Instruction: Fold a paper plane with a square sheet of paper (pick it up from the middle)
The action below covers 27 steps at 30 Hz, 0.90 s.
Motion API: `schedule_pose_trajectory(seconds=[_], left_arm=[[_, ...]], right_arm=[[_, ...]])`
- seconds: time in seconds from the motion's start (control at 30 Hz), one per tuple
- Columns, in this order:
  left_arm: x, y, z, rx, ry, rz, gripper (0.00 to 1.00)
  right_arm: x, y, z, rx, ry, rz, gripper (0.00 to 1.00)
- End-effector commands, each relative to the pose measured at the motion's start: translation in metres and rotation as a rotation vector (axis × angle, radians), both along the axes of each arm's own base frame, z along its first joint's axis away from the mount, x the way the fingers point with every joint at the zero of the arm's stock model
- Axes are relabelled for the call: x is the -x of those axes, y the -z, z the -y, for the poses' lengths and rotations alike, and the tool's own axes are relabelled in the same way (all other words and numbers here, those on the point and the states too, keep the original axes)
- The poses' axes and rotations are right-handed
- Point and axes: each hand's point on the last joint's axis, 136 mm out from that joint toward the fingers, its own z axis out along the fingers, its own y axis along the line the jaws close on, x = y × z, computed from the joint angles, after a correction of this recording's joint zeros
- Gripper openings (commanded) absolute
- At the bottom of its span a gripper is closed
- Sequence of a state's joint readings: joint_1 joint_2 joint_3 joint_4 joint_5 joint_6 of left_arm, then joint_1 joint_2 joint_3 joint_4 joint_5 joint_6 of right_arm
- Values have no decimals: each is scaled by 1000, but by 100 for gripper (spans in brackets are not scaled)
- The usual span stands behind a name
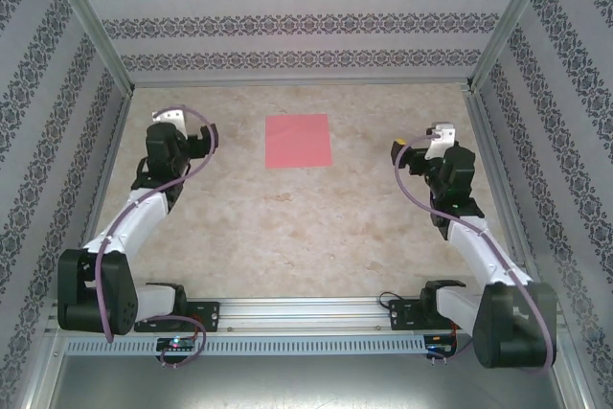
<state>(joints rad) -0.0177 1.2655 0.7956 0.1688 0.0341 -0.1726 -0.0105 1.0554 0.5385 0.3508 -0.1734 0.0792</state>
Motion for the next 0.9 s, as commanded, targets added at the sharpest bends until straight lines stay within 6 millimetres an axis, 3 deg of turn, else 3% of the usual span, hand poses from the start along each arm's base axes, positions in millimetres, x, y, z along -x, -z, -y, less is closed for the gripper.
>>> schedule_pose_trajectory(seconds=[0.0, 0.2, 0.4, 0.63, 0.87], left_arm=[[21, 36, 23, 165, 57, -248, 100], [26, 38, 63, 235, 147, -395, 100], [26, 57, 99, 236, 208, -500, 100], [13, 75, 141, 190, 282, -552, 100], [-12, 92, 169, 90, 315, -586, 100]], right_arm=[[20, 3, -29, -106, -137, -121, 98], [45, -12, -70, -188, -311, -187, 98], [71, -15, -102, -217, -446, -236, 98], [90, -20, -121, -236, -528, -291, 98], [92, -23, -137, -189, -563, -357, 98]])
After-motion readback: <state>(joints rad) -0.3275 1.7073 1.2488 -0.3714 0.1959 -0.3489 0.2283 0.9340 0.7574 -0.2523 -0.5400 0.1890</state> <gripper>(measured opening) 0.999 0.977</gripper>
